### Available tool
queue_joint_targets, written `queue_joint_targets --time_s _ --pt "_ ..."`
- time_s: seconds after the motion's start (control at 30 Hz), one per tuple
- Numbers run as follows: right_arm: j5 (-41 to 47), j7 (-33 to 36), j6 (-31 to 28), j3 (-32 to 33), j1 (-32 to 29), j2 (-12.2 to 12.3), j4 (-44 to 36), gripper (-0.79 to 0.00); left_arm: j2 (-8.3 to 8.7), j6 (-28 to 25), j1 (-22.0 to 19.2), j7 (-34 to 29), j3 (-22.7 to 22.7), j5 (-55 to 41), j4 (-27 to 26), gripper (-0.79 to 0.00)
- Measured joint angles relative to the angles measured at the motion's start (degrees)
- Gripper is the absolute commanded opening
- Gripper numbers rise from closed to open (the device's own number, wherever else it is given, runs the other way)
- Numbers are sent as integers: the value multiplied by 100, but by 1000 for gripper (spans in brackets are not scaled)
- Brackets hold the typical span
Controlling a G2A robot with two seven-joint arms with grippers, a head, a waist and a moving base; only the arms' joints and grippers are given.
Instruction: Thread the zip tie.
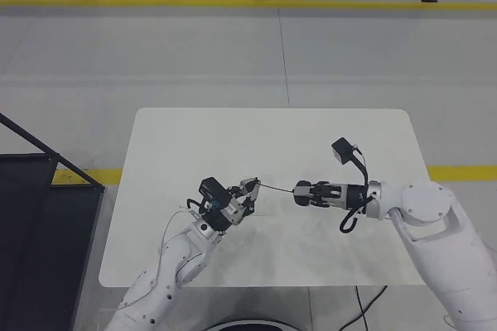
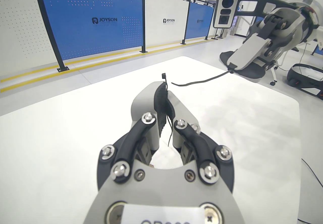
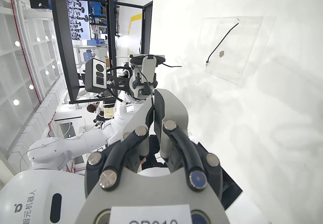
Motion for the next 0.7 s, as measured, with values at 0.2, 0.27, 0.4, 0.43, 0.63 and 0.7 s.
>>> queue_joint_targets --time_s 0.2,0.27,0.4,0.43,0.63,0.7 --pt "31 -160 24 25 -22 0 -17 -785 0 0 0 0 0 0 0 -785" --pt "26 -167 27 22 -24 0 -24 -785 0 0 0 0 0 0 0 -785" --pt "36 -205 40 17 -20 0 -32 -785 0 0 0 0 0 0 0 -785" --pt "34 -209 48 14 -16 0 -33 -785 0 0 0 0 0 0 0 -785" --pt "4 -233 83 -13 11 -1 -13 -785 0 0 0 0 0 0 0 -785" --pt "12 -233 86 -13 19 -1 0 -785 0 0 0 0 0 0 0 -785"
